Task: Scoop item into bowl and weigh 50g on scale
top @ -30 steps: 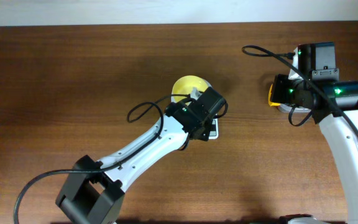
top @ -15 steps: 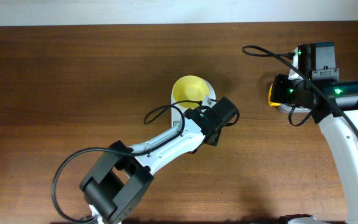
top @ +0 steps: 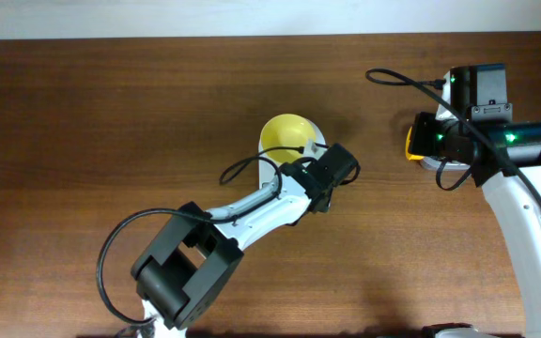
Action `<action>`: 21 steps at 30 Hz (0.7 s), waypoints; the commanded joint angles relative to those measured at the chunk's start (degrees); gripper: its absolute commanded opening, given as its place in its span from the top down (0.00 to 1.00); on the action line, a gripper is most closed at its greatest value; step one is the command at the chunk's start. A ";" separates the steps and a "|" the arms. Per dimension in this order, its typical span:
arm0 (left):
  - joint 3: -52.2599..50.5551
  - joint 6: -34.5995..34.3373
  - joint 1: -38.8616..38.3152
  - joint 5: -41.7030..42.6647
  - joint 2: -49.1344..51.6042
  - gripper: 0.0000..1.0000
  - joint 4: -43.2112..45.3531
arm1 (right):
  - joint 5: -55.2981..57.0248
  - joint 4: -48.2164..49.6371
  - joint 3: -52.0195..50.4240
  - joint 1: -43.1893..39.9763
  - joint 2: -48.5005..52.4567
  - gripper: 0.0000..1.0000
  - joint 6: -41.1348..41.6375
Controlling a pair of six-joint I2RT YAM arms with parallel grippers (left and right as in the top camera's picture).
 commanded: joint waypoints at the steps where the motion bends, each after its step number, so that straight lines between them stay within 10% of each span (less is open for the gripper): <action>1: -0.11 -0.48 0.09 -0.85 1.79 1.00 0.39 | 0.28 0.07 1.33 -0.26 -0.48 0.96 -0.46; 21: -0.11 -0.48 0.09 -1.07 2.71 1.00 -0.44 | 0.28 0.04 1.33 -0.26 -0.48 0.96 -0.44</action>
